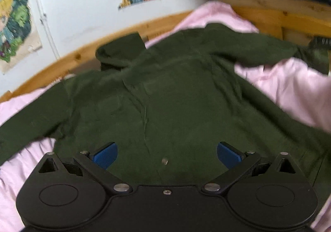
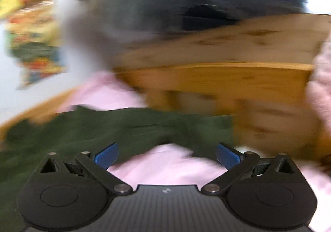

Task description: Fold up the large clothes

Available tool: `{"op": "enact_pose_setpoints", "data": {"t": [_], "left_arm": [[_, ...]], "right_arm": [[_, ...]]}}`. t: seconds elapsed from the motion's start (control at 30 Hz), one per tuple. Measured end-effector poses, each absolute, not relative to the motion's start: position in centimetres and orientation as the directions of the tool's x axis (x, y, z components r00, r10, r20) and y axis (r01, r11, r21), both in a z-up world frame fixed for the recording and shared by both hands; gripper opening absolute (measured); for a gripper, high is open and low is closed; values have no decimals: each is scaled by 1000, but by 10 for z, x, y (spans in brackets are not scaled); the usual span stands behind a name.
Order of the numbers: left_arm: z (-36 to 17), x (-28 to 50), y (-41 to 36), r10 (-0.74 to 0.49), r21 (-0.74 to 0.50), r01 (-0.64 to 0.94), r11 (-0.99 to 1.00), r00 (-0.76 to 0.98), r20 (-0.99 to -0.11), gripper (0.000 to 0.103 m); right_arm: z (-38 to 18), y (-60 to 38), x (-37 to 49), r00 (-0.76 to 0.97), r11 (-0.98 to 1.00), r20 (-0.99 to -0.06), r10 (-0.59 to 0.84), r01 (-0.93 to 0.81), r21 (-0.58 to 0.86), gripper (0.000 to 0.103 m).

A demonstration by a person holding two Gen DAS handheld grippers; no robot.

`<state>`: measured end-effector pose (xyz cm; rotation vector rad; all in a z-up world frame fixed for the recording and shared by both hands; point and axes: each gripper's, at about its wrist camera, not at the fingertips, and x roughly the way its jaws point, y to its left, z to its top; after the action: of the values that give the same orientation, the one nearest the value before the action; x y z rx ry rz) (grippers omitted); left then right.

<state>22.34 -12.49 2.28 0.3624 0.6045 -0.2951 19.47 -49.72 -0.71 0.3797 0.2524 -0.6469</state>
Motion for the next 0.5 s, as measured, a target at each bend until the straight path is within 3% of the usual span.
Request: {"op": "enact_pose_setpoints", "data": {"t": [0.2,0.3,0.4,0.47,0.5], "left_arm": [[-4,236,-96,-119,269,383,884,740,-662,102],[-7,238,-82,-81,291,367,883,731,-678,102],[-4,229,-70,-53,313,344,885,743,-667,102],[1,226,-64,-44,316,328,890,752,-657,102],[3,224,-62,-43,312,319,895,756,-653,102]], "right_arm": [[-30,-546,216,688,642,-411,-598,718,268,91],[-38,-557,221,673,626,-428,-603,732,269,76],[-40,-559,223,708,650,-415,-571,699,299,48],[-34,-549,219,710,661,-394,-584,698,278,4],[-30,-545,216,718,672,-379,-584,690,270,4]]}}
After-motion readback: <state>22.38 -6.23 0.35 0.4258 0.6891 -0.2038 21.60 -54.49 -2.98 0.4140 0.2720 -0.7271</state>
